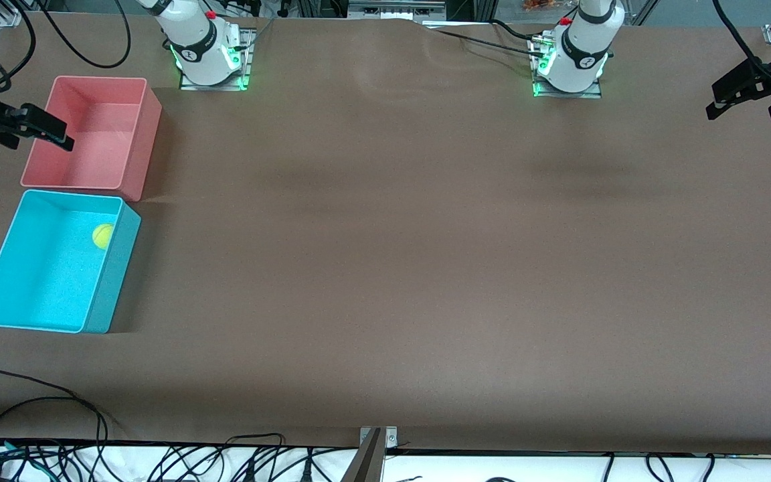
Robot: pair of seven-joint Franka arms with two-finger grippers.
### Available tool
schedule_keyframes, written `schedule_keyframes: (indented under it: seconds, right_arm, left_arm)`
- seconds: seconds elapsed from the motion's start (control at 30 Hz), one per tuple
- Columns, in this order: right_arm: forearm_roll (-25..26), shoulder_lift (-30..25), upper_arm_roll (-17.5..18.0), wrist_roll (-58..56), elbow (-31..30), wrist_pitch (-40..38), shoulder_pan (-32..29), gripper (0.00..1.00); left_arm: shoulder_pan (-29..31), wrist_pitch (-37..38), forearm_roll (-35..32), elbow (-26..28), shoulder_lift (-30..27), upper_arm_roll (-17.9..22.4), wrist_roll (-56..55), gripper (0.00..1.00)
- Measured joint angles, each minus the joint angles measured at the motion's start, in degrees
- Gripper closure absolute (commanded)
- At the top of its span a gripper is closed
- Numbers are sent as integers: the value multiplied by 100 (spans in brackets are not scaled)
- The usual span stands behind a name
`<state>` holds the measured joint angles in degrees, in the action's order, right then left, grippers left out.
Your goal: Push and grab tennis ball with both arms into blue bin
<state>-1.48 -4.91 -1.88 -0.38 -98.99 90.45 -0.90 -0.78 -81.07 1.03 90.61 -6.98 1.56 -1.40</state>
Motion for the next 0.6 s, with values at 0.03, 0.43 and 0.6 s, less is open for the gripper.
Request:
schedule_keyframes:
  seconds: [0.03,0.43,0.6]
  right_arm:
    - [23,-56,18,0,-77,34,0,0]
    - [205,-168,208,2,-226,193,20,0]
    - [205,-161,231,7,-184,182,29,0]
  left_arm:
    - [1,0,0,-3,0,2,-3,0]
    - [3,0,0,-15,1,58,-13,0]
    - [3,0,0,-15,2,58,-14,0]
